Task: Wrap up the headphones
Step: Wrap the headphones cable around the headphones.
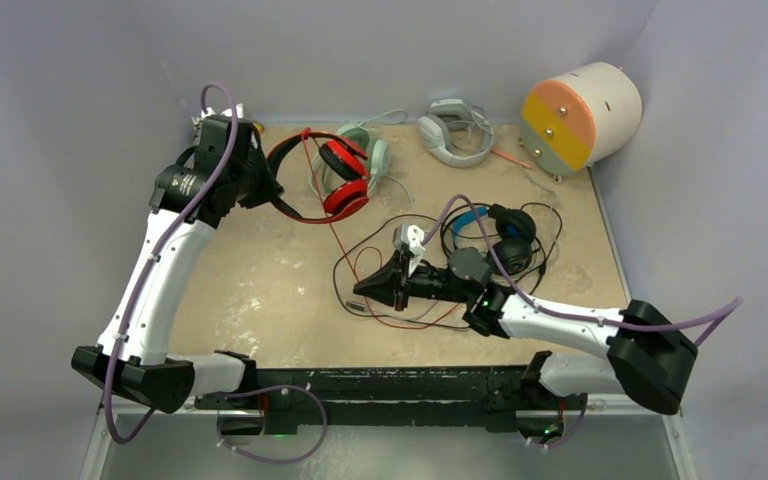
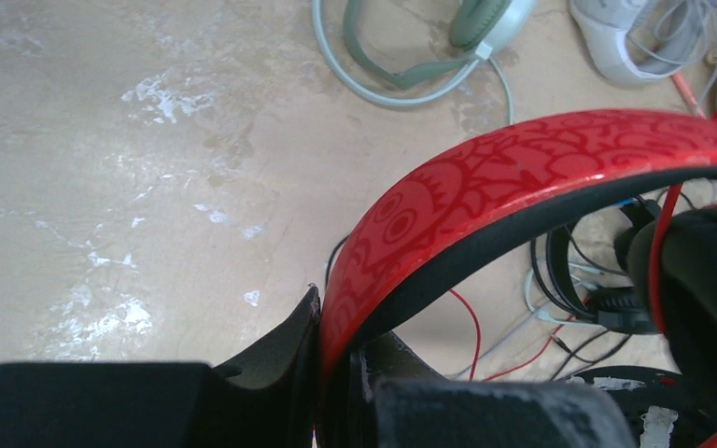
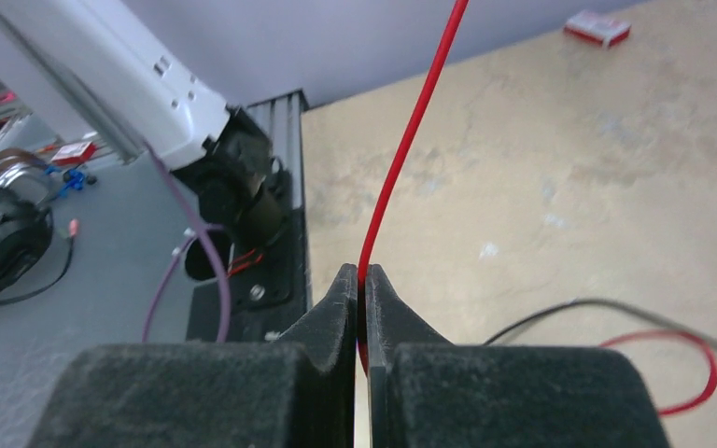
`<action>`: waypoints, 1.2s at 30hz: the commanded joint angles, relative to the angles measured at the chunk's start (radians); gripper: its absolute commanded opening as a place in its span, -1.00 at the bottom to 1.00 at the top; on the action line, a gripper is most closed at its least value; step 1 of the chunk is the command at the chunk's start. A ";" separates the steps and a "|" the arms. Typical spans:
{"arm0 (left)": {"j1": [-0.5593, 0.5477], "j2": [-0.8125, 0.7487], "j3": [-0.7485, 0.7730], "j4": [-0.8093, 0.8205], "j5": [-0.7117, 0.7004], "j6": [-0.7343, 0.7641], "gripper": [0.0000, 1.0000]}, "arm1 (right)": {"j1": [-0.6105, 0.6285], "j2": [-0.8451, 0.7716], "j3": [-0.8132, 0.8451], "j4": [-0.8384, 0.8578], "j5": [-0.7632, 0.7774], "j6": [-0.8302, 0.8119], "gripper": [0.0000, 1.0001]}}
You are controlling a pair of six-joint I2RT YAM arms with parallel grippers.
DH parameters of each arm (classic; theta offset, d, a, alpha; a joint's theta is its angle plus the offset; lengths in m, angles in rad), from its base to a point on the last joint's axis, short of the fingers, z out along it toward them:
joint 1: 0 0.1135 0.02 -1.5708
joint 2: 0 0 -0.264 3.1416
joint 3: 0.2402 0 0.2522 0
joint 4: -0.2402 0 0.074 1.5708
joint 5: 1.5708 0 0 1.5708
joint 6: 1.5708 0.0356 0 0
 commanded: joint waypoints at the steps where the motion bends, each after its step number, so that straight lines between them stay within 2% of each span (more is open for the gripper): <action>1: 0.001 -0.024 -0.015 0.095 -0.095 -0.064 -1.00 | 0.026 -0.072 -0.068 -0.178 -0.036 0.077 -1.00; 9: 0.002 0.027 -0.024 0.099 -0.148 -0.145 -1.00 | 0.102 -0.115 -0.086 -0.396 -0.040 0.120 -1.00; 20: 0.005 0.012 -0.014 0.097 -0.151 -0.197 -1.00 | 0.126 -0.027 -0.124 -0.345 -0.022 0.154 -1.00; 22: 0.005 0.000 -0.011 0.119 -0.088 -0.161 -1.00 | 0.124 -0.019 -0.135 -0.346 -0.009 0.190 -1.00; 27: 0.005 -0.051 -0.051 0.181 0.179 -0.037 -1.00 | 0.063 -0.039 -0.097 -0.409 0.012 0.183 -1.00; 32: 0.005 -0.098 -0.061 0.169 0.421 0.036 -1.00 | -0.110 0.015 -0.037 -0.402 -0.188 0.185 -1.00; 36: 0.004 -0.155 -0.080 0.153 0.517 0.095 -1.00 | -0.228 0.072 0.012 -0.391 -0.327 0.186 -1.00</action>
